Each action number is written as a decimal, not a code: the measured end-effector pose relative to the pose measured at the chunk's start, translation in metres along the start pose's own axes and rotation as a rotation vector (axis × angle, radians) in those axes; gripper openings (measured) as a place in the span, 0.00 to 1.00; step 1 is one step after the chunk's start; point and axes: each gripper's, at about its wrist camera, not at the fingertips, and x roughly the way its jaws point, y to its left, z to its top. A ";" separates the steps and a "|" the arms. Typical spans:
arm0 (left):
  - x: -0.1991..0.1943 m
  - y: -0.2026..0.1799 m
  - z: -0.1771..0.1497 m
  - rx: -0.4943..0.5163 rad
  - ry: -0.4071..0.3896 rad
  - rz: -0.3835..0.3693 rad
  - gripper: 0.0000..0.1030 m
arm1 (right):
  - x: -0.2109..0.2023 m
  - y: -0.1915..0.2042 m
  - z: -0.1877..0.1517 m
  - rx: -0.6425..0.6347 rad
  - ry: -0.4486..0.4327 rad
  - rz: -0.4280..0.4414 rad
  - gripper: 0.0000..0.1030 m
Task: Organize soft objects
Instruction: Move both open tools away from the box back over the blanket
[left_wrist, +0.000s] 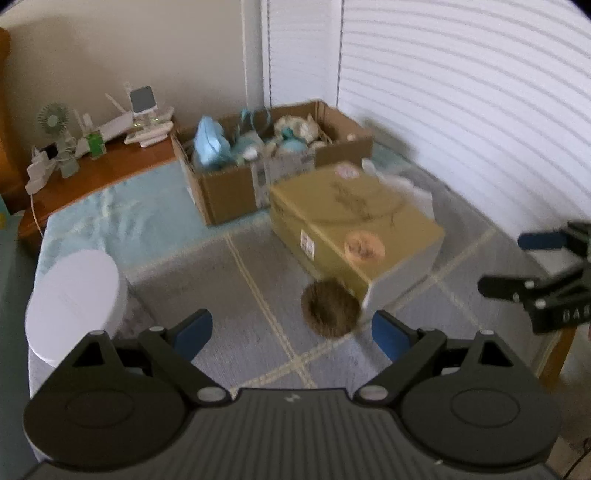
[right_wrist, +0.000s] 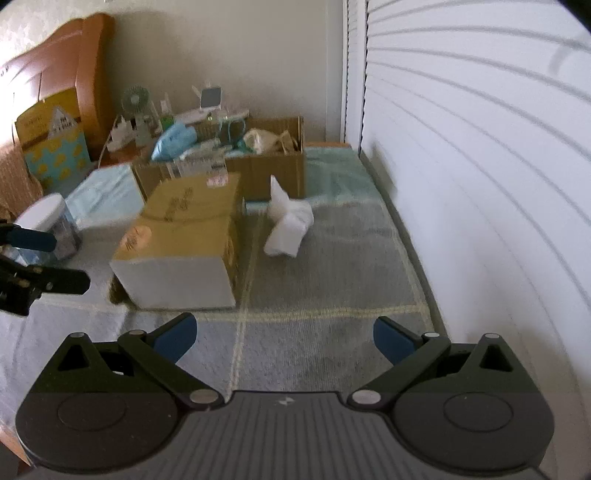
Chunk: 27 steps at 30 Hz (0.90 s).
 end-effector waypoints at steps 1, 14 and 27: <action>0.003 0.000 -0.003 0.006 0.004 -0.001 0.90 | 0.003 0.000 -0.002 -0.004 0.010 -0.001 1.00; 0.022 -0.001 -0.006 0.116 0.003 -0.141 0.75 | 0.021 0.010 -0.011 -0.069 0.019 0.073 1.00; 0.046 0.004 -0.003 0.196 0.006 -0.226 0.55 | 0.031 0.022 -0.019 -0.148 0.060 0.064 1.00</action>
